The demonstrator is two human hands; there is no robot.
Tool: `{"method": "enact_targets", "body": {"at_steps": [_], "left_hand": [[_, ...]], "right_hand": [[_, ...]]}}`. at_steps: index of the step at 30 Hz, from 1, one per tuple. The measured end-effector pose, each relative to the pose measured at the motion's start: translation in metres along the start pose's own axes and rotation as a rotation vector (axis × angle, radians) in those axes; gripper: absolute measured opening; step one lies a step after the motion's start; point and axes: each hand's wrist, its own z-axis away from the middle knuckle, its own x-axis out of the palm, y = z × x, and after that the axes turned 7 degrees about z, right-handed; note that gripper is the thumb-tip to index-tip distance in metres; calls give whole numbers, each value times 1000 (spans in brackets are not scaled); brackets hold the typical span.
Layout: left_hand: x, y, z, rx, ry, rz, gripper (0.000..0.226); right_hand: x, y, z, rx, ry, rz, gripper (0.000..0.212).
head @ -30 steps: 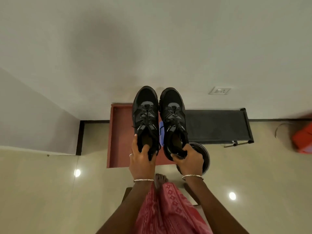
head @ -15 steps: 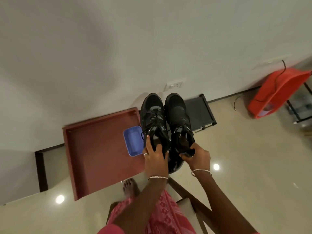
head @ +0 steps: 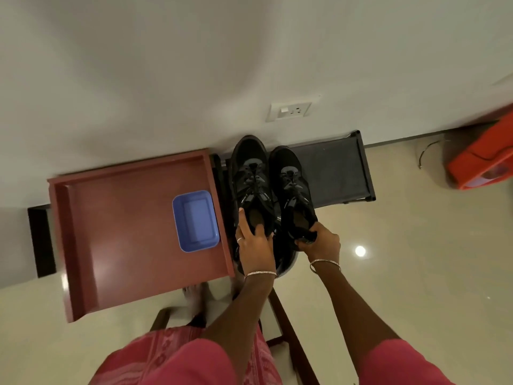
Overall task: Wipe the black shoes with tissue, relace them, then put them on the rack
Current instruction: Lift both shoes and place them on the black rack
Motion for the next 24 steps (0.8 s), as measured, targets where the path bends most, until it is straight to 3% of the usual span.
{"method": "enact_targets", "body": {"at_steps": [11, 24], "left_hand": [[90, -21, -34, -108, 58, -11, 15], [131, -37, -53, -176, 72, -72, 13]], "right_hand": [[62, 17, -74, -39, 6, -30, 30], [94, 33, -97, -88, -18, -19, 32]]}}
